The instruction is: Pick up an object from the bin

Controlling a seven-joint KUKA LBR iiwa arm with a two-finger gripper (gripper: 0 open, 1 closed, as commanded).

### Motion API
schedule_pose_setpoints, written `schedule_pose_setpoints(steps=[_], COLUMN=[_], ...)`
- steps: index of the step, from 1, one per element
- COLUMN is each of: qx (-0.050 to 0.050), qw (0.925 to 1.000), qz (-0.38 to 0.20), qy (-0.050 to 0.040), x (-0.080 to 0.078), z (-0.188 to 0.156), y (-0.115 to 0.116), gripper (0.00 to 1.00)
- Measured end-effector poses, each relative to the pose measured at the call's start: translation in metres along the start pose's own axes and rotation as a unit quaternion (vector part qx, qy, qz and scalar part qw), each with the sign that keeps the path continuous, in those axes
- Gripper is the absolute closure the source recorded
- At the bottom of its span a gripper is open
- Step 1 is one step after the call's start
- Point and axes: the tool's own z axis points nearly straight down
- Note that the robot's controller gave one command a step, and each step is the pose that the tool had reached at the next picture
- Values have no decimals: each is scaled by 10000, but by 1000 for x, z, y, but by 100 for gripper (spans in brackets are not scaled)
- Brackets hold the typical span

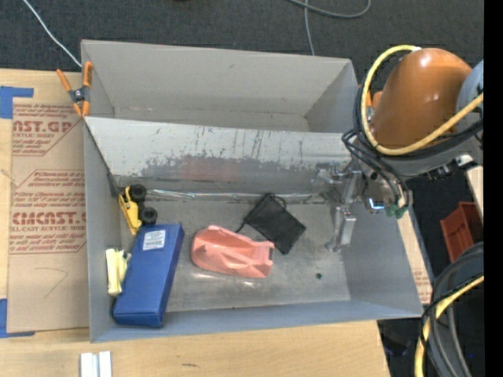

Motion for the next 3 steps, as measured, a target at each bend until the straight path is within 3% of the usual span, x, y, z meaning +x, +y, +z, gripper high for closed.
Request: schedule_pose_setpoints(steps=[1, 2, 3], qx=[4, -5, -4], qw=[10000, 9975, 9946], qz=[-8, 705, 1034], qy=[-41, -38, -42], x=[-2, -30, -37], z=[-4, 108, 84], y=[0, 23, 41], gripper=[0, 0, 0])
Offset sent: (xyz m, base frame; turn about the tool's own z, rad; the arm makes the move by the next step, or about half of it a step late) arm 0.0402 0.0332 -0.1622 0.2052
